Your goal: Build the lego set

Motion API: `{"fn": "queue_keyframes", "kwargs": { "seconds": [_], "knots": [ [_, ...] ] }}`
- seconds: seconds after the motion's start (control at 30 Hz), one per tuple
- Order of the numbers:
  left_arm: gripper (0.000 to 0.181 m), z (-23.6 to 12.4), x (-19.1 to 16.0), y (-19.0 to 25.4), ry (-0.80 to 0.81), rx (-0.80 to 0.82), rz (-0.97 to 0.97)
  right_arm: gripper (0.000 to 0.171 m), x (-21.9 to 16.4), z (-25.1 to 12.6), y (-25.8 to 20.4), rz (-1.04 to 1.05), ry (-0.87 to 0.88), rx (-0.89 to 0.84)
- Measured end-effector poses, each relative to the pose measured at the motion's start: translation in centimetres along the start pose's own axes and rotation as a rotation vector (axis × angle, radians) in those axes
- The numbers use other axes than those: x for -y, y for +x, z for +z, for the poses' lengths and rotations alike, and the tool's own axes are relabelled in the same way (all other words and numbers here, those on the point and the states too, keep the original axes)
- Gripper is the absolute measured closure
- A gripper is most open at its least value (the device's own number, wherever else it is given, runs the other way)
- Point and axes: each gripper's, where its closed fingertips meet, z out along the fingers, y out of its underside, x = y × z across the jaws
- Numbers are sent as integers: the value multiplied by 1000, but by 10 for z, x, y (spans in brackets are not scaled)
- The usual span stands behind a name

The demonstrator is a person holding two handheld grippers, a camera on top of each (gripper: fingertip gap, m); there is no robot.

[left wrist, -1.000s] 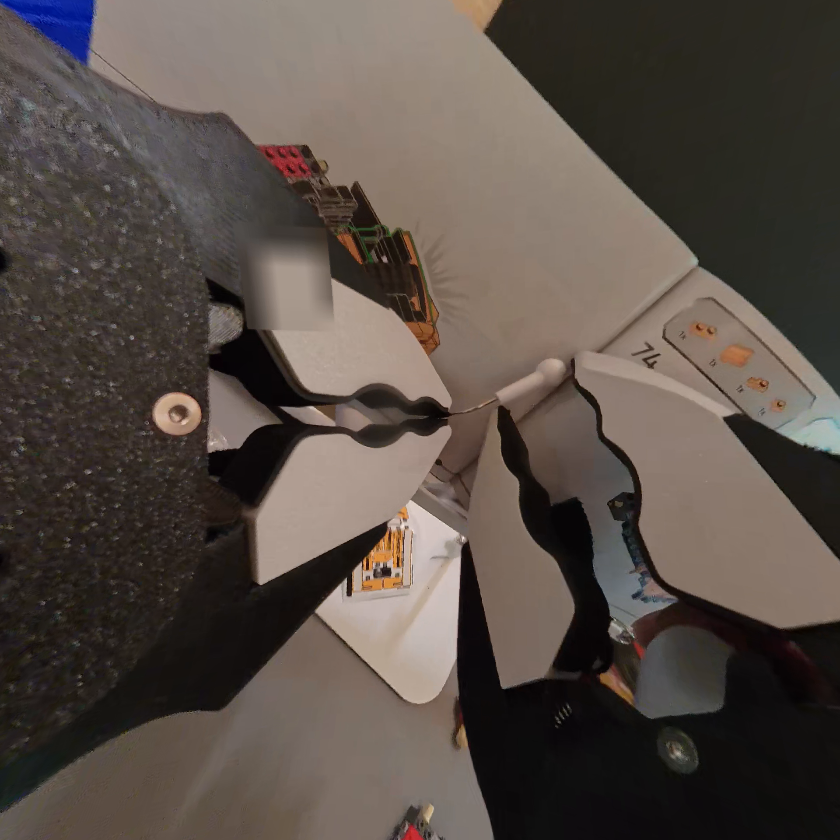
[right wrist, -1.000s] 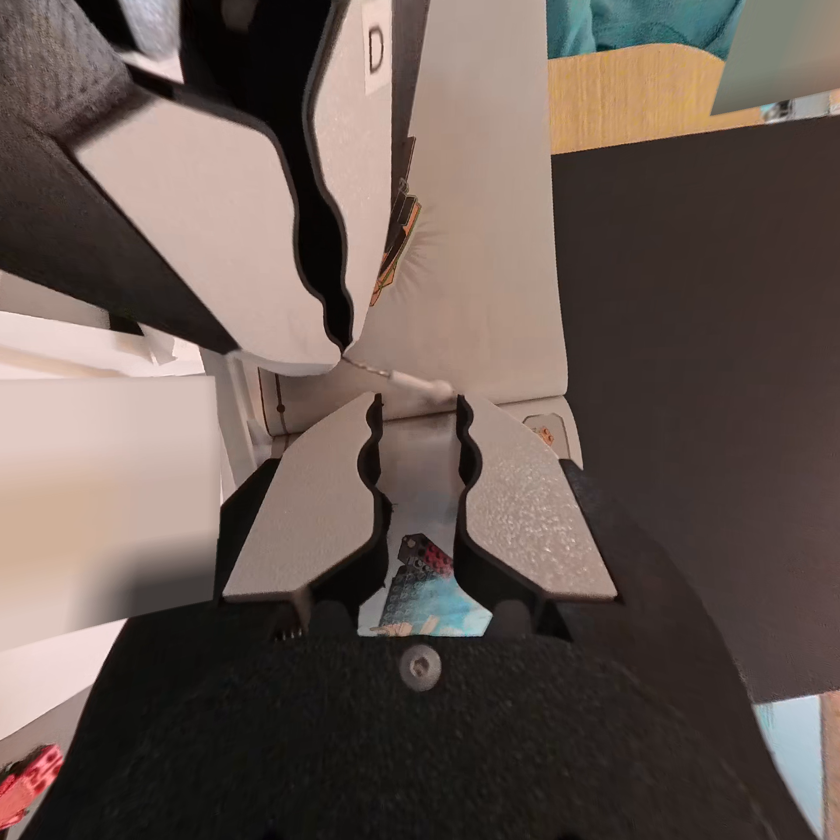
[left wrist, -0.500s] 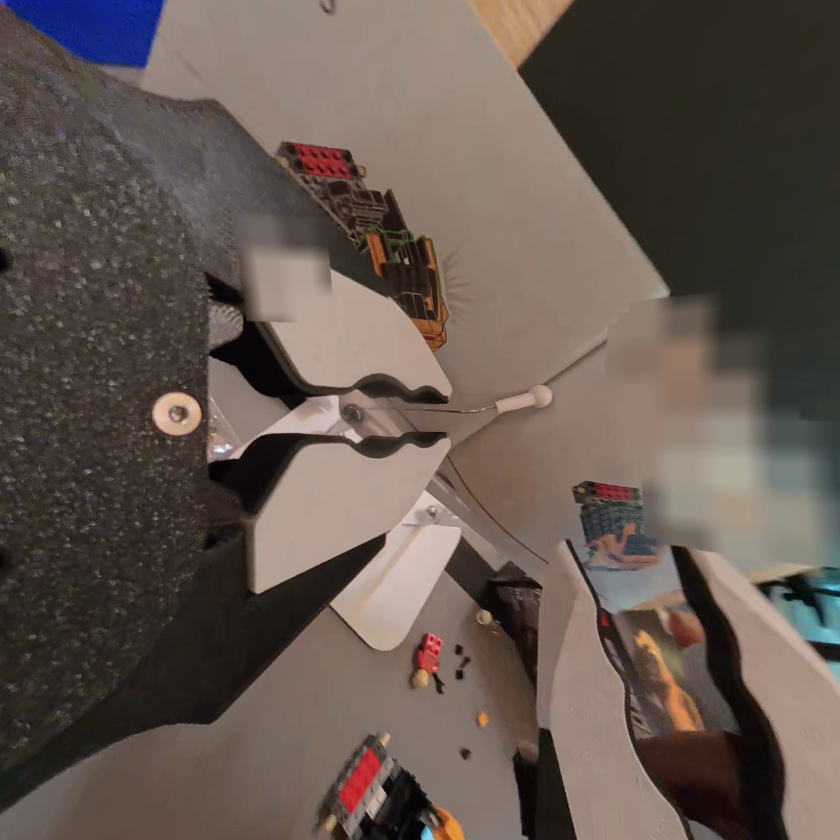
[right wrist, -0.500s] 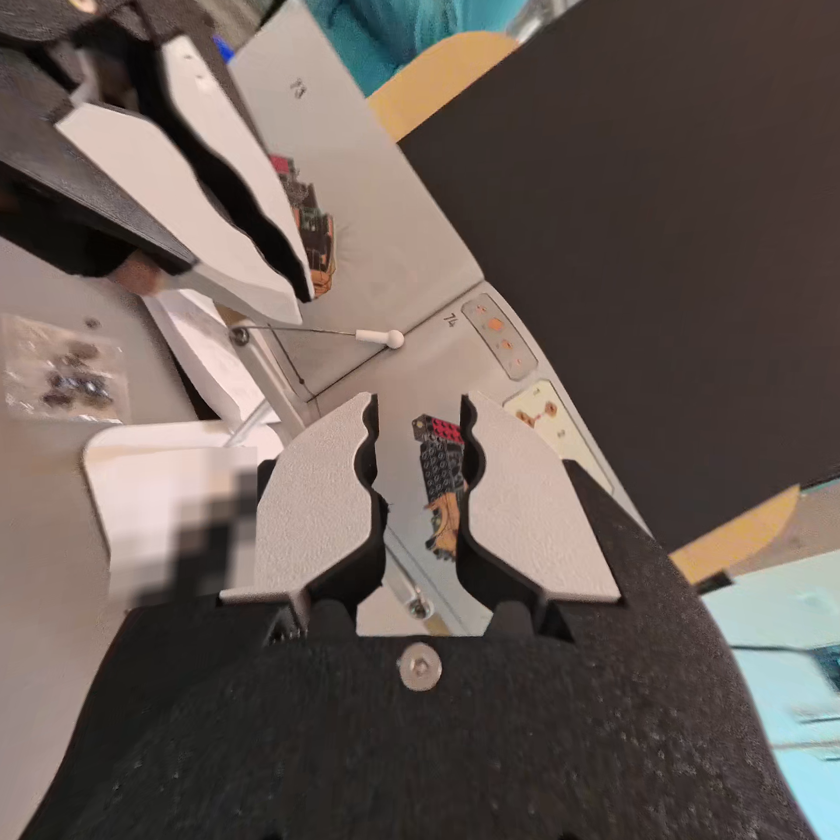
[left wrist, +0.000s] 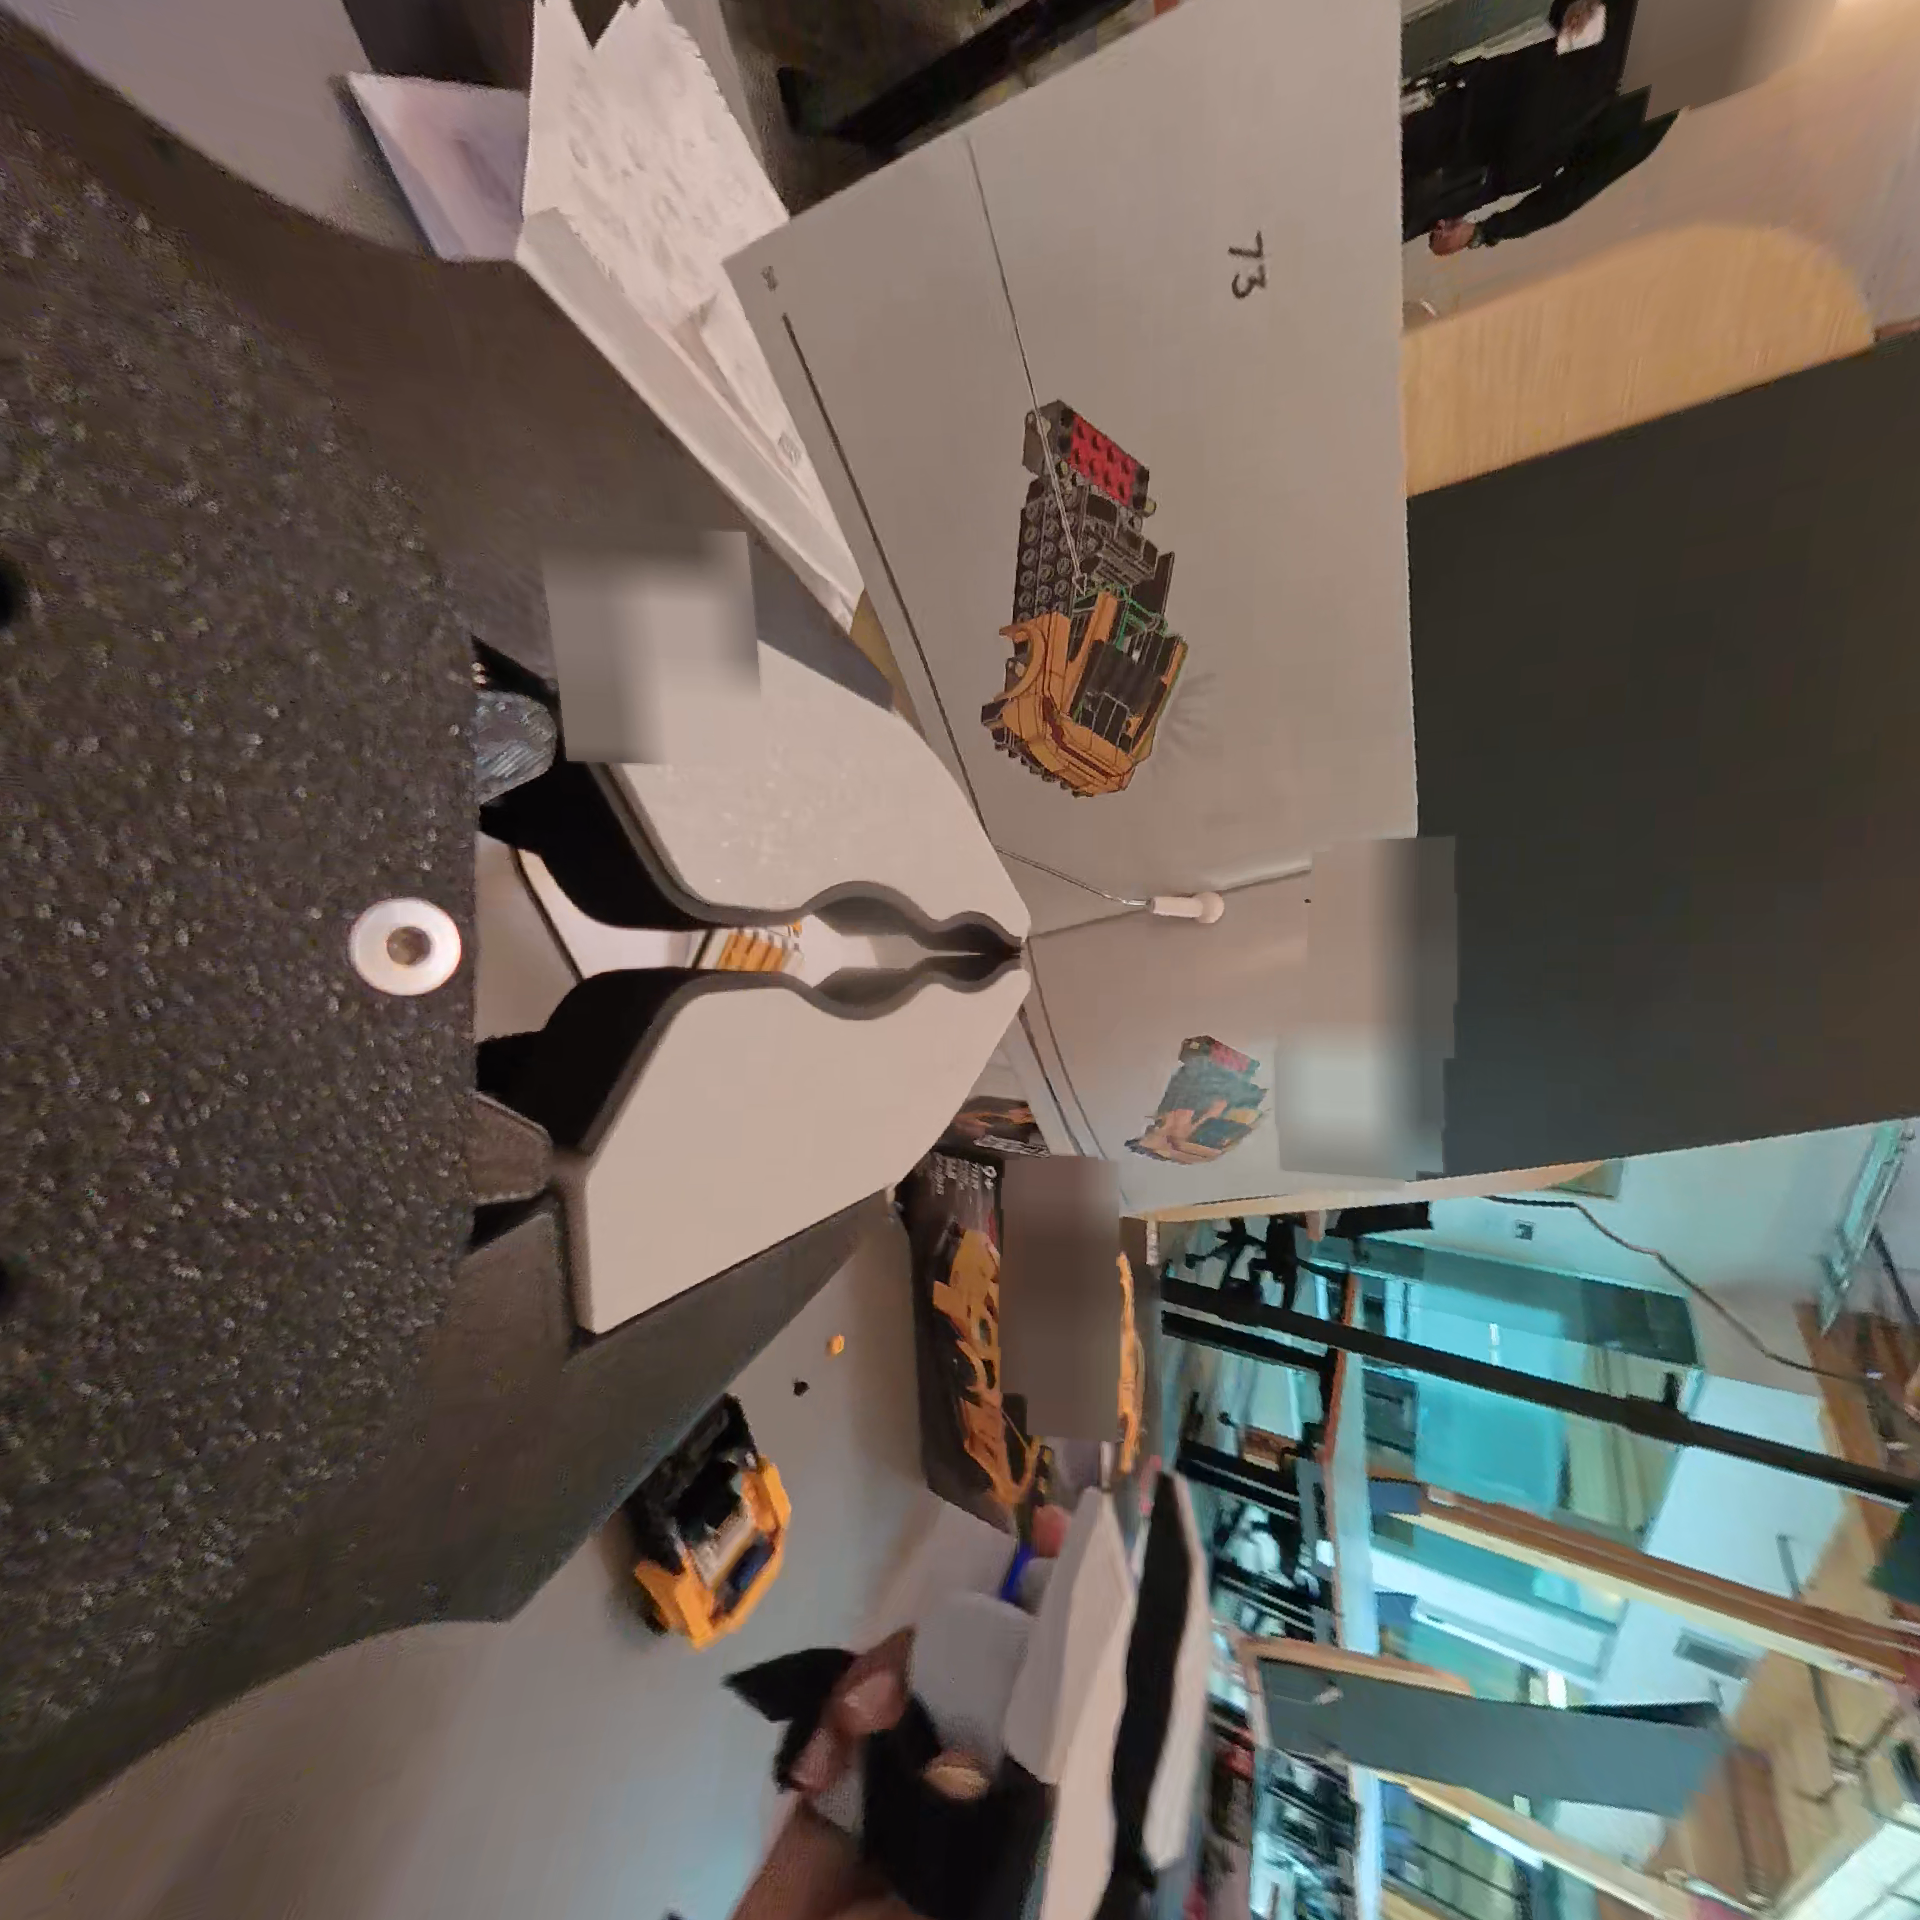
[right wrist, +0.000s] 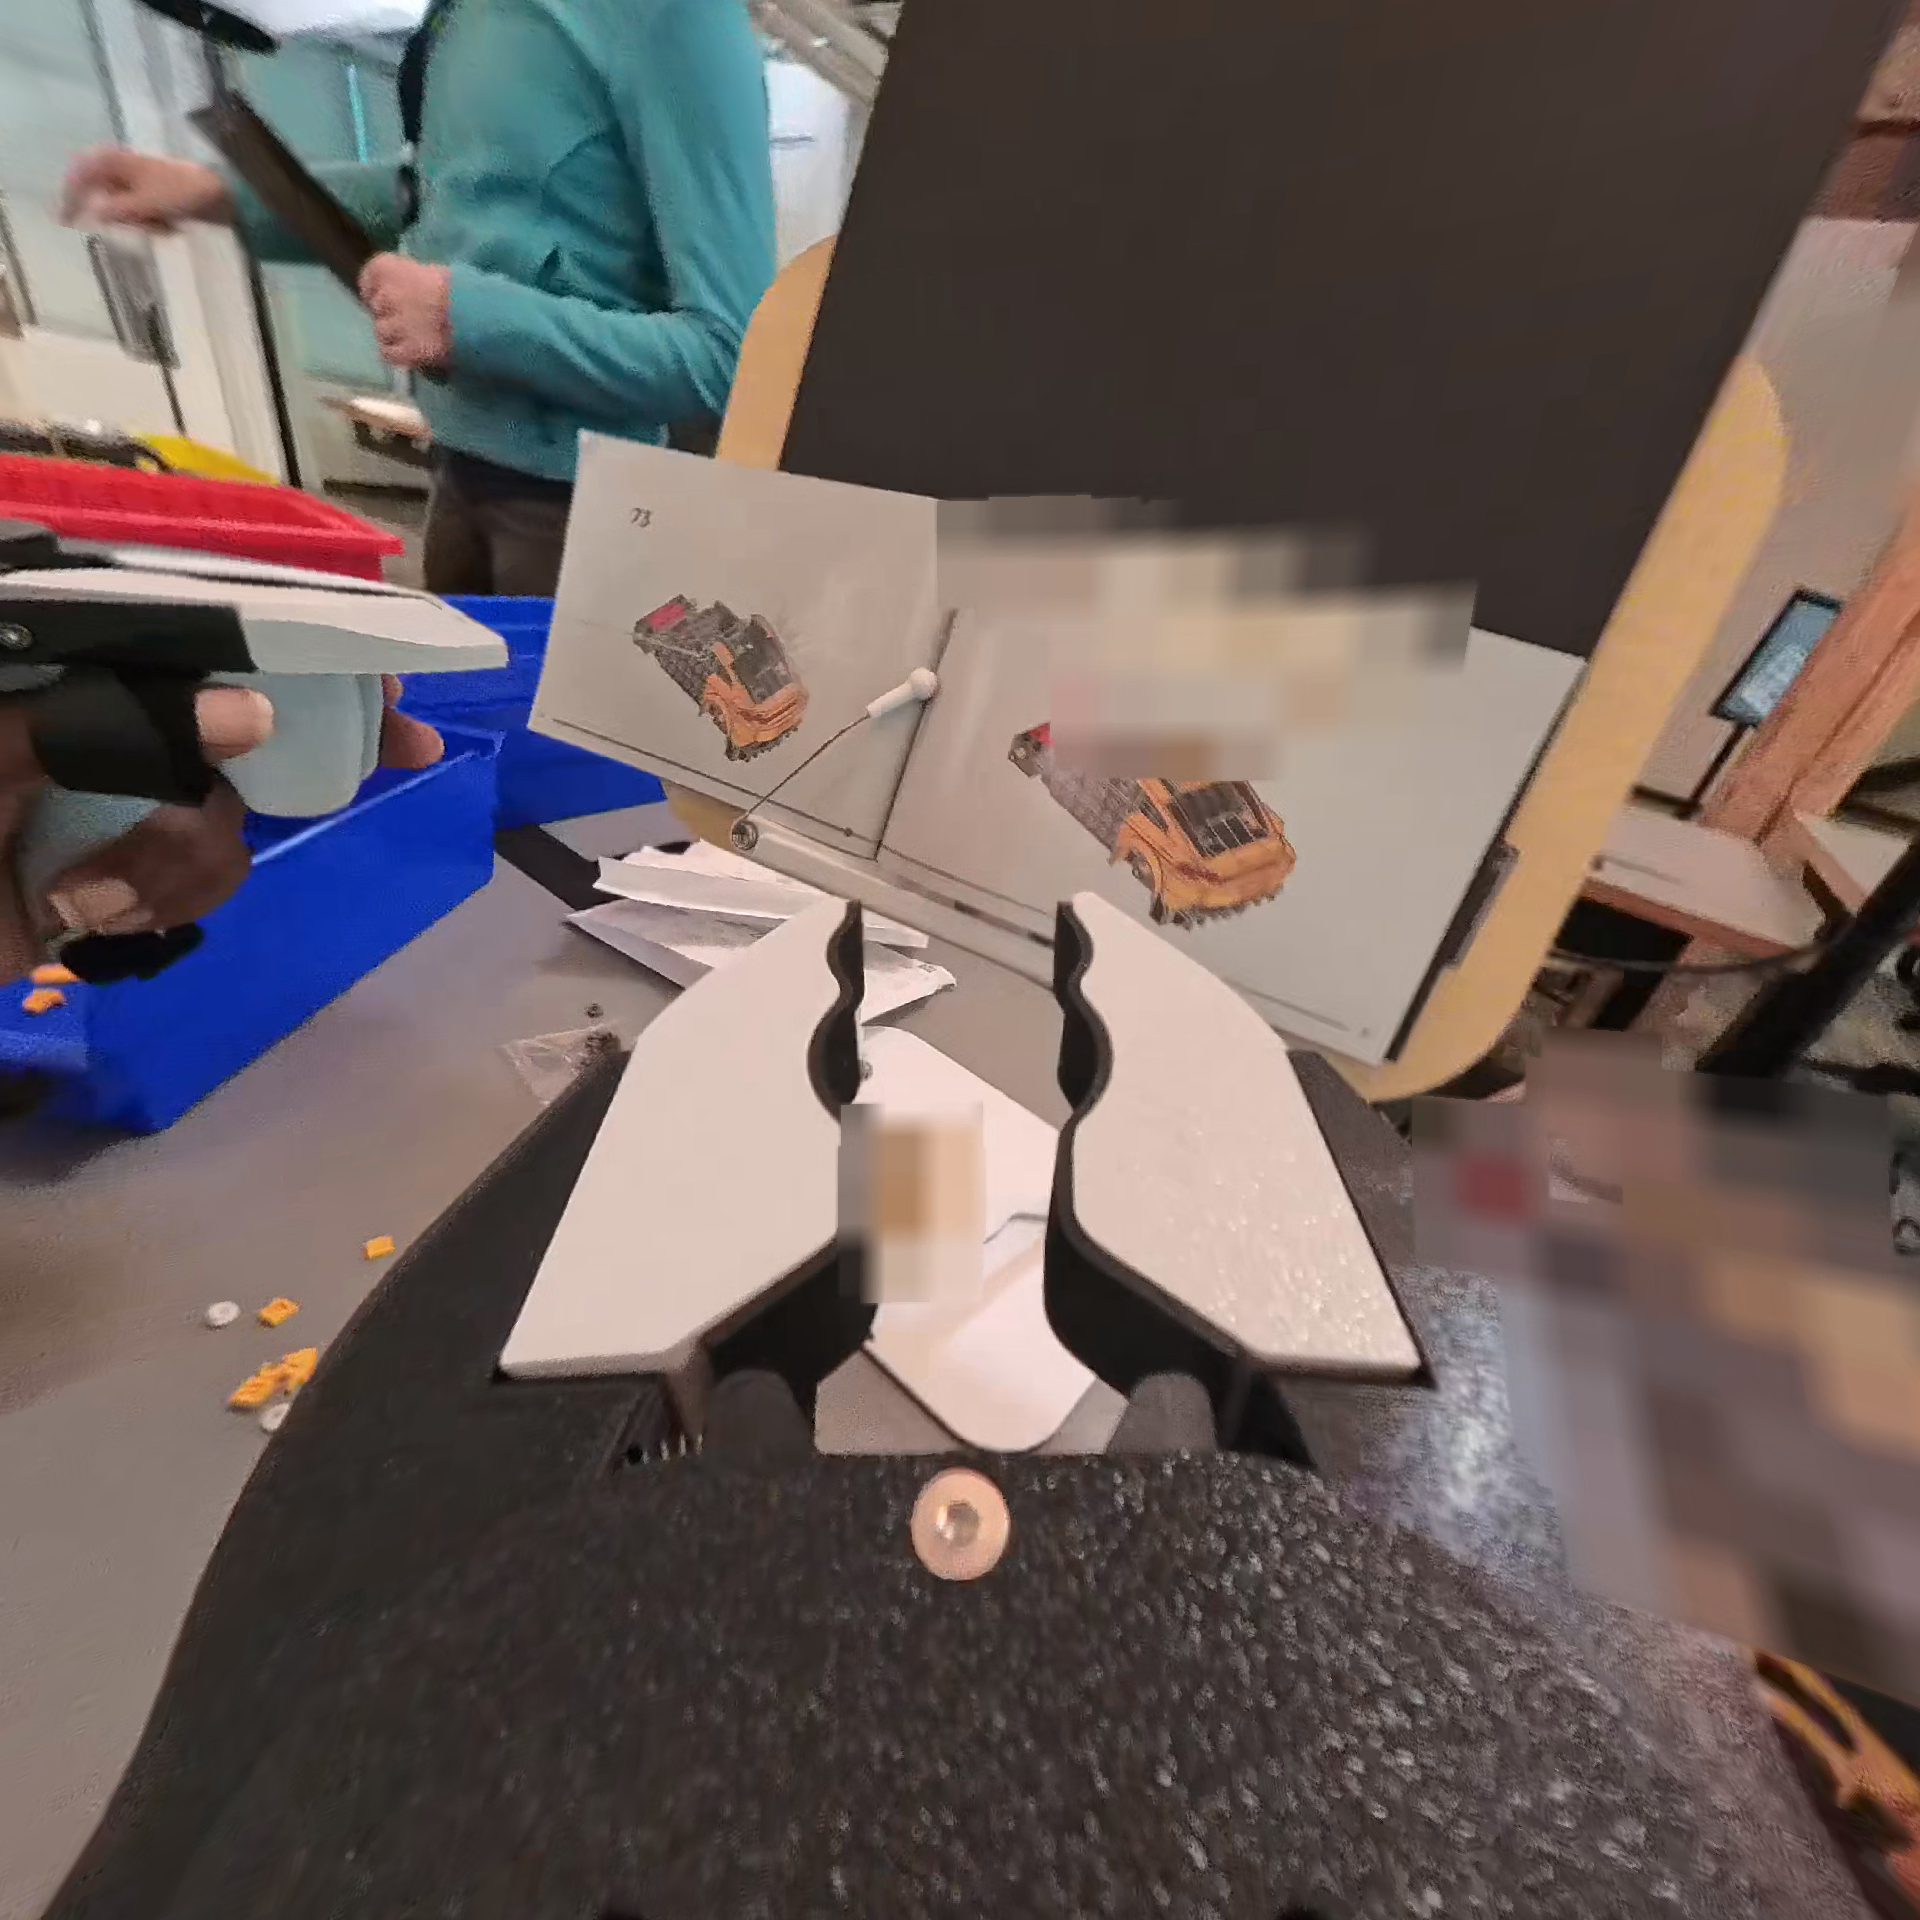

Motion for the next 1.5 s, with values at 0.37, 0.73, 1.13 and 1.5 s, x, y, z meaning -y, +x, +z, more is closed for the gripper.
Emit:
{"fn": "queue_keyframes", "kwargs": {
  "seconds": [0.37,0.73,1.13,1.5],
  "knots": [
    [181,-14,-30,27,-16,3,-90,148,-36,-41,-12,128,-54,-78],
    [181,-36,-95,30,-110,59,-59,171,-64,-61,8,146,-40,-202],
    [181,-26,-101,35,-72,34,33,168,-84,-56,2,118,-50,-175],
    [181,-27,-94,33,-49,12,8,167,-96,-52,-6,98,-83,-136]
  ]
}}
